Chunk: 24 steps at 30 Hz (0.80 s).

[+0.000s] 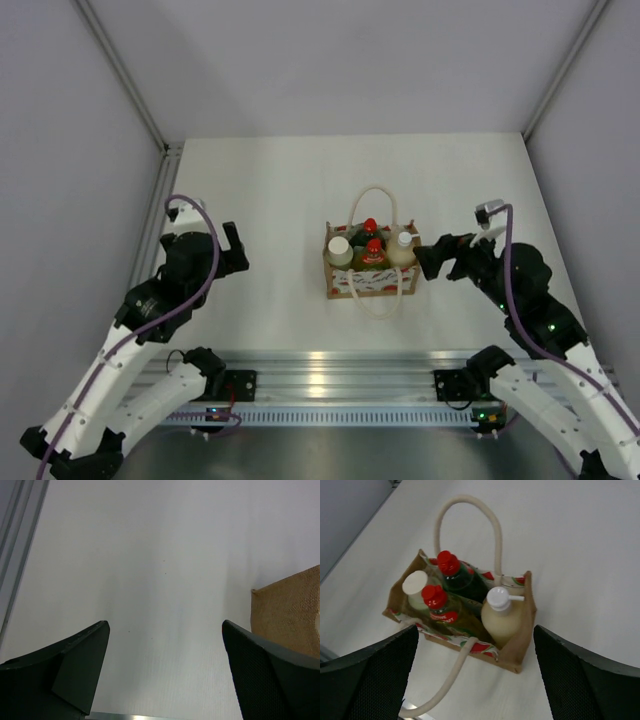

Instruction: Take the personal care products out of the canvas bag

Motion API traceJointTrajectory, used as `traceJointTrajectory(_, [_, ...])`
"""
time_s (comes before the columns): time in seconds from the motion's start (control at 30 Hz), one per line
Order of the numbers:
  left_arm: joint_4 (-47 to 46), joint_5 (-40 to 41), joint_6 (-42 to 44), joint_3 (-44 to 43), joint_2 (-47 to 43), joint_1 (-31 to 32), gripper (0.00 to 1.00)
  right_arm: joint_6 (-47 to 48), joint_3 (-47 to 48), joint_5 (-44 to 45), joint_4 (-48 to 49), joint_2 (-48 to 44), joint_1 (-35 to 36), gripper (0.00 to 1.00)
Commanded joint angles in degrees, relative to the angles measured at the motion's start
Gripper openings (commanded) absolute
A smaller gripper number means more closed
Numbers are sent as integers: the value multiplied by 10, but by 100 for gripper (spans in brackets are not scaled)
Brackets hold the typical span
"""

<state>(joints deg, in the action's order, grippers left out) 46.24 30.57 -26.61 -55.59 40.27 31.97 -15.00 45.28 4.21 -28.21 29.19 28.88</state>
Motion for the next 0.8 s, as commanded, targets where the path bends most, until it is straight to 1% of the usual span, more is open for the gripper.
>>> traceJointTrajectory(0.0, [-29, -10, 0, 6, 16, 1, 98, 9, -20, -132, 136, 31, 24, 93])
traceJointTrajectory(0.03, [-28, -16, 2, 7, 18, 1, 98, 10, -25, -131, 148, 42, 33, 91])
traceJointTrajectory(0.07, [-28, -20, 2, 9, 24, 1, 98, 20, -30, -122, 160, 48, 56, 90])
traceJointTrajectory(0.13, [-30, -28, 2, 9, 27, 1, 98, 31, -38, -104, 198, 68, 86, 89])
traceJointTrajectory(0.17, [-30, -28, 2, 10, 29, 1, 98, 48, -42, -80, 212, 75, 119, 89])
traceJointTrajectory(0.23, [-32, -31, 3, 11, 30, 1, 98, 65, -41, -44, 239, 109, 152, 88])
traceJointTrajectory(0.27, [-34, -33, 4, 12, 30, 2, 98, 88, -42, 0, 249, 119, 181, 85])
traceJointTrajectory(0.3, [-35, -38, 6, 13, 30, 1, 98, 96, -43, 22, 260, 145, 192, 83])
traceJointTrajectory(0.33, [-35, -41, 7, 13, 30, 1, 98, 99, -46, 56, 284, 157, 198, 82])
traceJointTrajectory(0.37, [-36, -45, 8, 14, 30, 1, 98, 103, -51, 64, 304, 169, 201, 78])
traceJointTrajectory(0.5, [-39, -51, 9, 15, 26, 1, 98, 97, -72, 118, 375, 225, 200, 70])
traceJointTrajectory(0.63, [-42, -60, 12, 18, 26, 1, 98, 82, -71, 120, 403, 270, 200, 62])
traceJointTrajectory(0.73, [-46, -67, 13, 19, 28, 1, 98, 74, -82, 107, 425, 283, 201, 55])
traceJointTrajectory(0.77, [-47, -67, 14, 20, 28, 2, 98, 72, -86, 106, 433, 282, 201, 55])
